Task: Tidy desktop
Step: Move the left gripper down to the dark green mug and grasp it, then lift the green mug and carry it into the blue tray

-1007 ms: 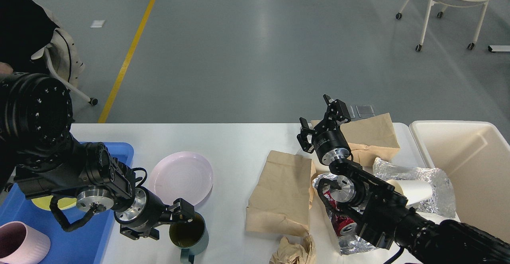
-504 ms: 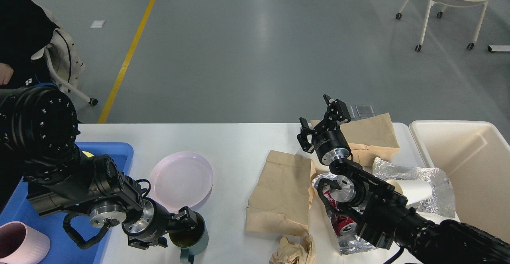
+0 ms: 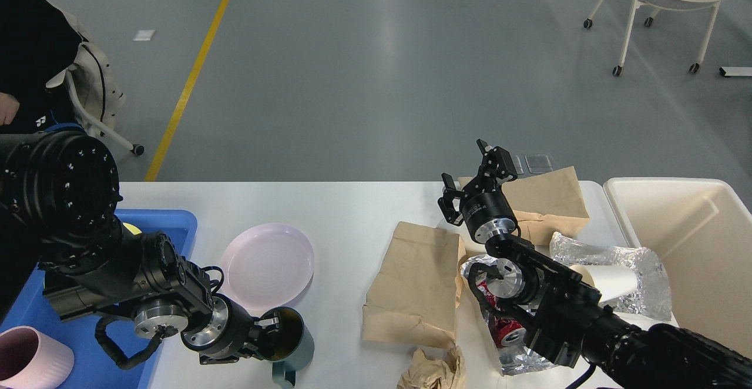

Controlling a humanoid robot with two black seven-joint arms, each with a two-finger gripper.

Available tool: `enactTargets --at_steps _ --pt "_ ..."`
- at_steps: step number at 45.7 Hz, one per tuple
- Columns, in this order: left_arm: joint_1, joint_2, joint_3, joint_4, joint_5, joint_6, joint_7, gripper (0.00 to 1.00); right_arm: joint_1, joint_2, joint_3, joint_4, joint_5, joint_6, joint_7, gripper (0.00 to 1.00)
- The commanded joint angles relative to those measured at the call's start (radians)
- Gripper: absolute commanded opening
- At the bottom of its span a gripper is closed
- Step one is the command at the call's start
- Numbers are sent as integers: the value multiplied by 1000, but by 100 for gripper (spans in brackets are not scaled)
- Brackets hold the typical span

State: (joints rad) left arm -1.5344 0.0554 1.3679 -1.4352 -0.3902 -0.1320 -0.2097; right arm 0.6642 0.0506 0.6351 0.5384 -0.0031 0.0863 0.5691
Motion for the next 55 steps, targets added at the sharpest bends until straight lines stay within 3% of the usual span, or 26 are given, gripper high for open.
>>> enactTargets --at_steps 1,17,28,40,50,55 --pt "0 0 3 -1 4 0 3 0 0 0 0 0 0 1 0 100" --pt "-16 7 2 -10 7 -9 3 0 0 0 0 0 0 0 0 100" --pt "-145 102 60 -71 11 -112 1 0 0 0 0 0 0 0 0 100" --pt "-398 250 220 -76 53 -395 -16 0 0 0 0 0 0 0 0 100" --pt "-677 334 376 -74 73 -803 -17 0 0 0 0 0 0 0 0 100" --pt "-743 333 445 -74 76 -828 -43 0 0 0 0 0 0 0 0 100"
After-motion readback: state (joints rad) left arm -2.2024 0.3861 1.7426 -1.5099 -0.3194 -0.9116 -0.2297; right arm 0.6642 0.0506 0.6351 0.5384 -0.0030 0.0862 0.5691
